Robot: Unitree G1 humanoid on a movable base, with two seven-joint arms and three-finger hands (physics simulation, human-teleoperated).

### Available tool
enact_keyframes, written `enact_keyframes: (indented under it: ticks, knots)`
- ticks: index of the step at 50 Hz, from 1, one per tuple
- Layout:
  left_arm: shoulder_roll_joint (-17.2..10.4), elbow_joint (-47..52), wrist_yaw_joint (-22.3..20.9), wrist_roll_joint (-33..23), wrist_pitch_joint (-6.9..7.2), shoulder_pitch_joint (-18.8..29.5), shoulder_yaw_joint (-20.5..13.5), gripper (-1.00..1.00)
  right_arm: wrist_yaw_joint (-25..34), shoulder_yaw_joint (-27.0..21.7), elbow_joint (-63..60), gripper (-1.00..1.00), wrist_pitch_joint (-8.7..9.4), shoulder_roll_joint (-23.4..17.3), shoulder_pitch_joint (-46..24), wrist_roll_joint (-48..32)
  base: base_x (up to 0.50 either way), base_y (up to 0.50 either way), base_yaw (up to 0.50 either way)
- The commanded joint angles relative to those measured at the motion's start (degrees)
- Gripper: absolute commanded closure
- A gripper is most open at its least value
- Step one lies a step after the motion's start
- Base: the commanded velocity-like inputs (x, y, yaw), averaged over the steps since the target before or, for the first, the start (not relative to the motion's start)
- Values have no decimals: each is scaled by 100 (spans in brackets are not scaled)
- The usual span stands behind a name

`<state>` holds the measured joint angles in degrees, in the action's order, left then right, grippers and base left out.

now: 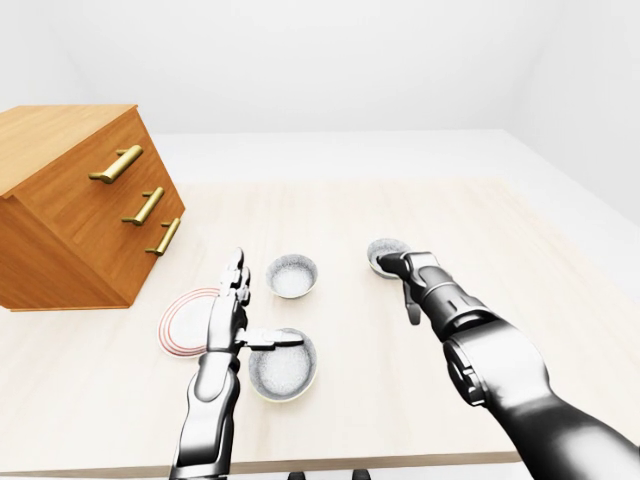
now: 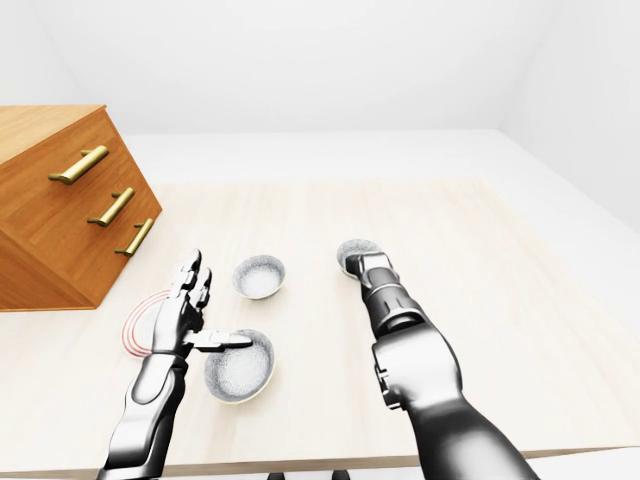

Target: Stack the bowl at the front on the bowl in the middle.

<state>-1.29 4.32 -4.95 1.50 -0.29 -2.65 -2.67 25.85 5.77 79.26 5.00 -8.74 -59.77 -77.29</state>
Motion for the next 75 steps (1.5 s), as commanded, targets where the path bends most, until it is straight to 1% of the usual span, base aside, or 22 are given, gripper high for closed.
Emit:
enact_keyframes:
  ticks: [1,3,5,11,13,14,15,16,19,27,34,40,41,43,47,51,54,59,64,68,72,75]
  knots:
    - [6,0,-38,-10,-12,-11,24,-100,-294,-264,111,-100,0,65,37,29,0,0,0]
    - [6,31,-47,-4,-22,-32,23,-100,-725,-472,108,-100,0,68,44,272,0,0,0]
    - [7,16,-49,-5,-37,-25,22,-100,-1021,-560,110,-100,0,67,64,436,0,0,0]
    - [10,47,-64,-7,-79,-62,30,-100,-1720,-739,112,-100,0,62,89,944,0,0,0]
    - [10,51,-69,1,-86,-66,24,-100,-2096,-851,106,-100,0,46,73,1177,0,0,0]
    - [10,60,-72,4,-89,-72,23,-100,-2183,-851,108,-97,0,35,76,1243,0,0,0]
    - [11,73,-76,7,-90,-80,23,-100,-2297,-865,106,-43,0,29,77,1317,0,0,0]
    - [13,142,-83,9,-87,-131,30,-100,-2342,-845,110,100,0,17,91,1352,0,0,0]
    - [19,237,-104,10,-77,-201,43,-100,-2508,-834,112,100,0,-12,96,1453,0,0,0]
    - [20,269,-135,35,-85,-215,26,-100,-2462,-622,136,100,0,25,160,1314,0,0,0]
    - [30,307,-148,55,-83,-238,32,-100,-2603,-643,135,100,0,43,178,1245,0,0,0]
    - [30,236,-143,35,-131,-206,43,-100,-3073,-723,103,100,0,78,96,1387,0,0,0]
    - [30,216,-137,23,-148,-198,47,-100,-3331,-779,86,100,0,92,68,1469,0,0,0]
    - [32,188,-123,4,-165,-184,55,-100,-3627,-779,64,100,0,141,52,1556,0,0,0]
    - [34,211,-110,13,-149,-193,50,-100,-4436,-818,-4,100,0,87,-23,1829,0,0,0]
    - [40,226,-72,-7,-124,-196,55,-100,-4964,-755,-90,100,0,19,-33,2092,0,0,0]
    - [39,194,-47,-8,-118,-167,45,-100,-5047,-602,-180,100,0,-27,74,2206,0,0,0]
    - [31,227,-31,26,-73,-162,15,-100,-5443,-347,-391,100,0,58,298,2262,0,0,0]
    - [2,248,-13,112,9,-109,-94,-100,-5585,-83,-629,100,0,195,554,2047,0,0,0]
    - [-66,315,50,307,162,-17,-351,-100,-5585,54,-1015,100,0,287,794,1807,0,0,0]
    - [-96,411,73,379,190,-37,-475,-100,-5585,144,-1302,100,0,397,988,1534,0,0,0]
    - [-160,408,104,550,281,56,-679,-100,-5585,190,-1555,100,0,513,1102,1330,0,0,0]
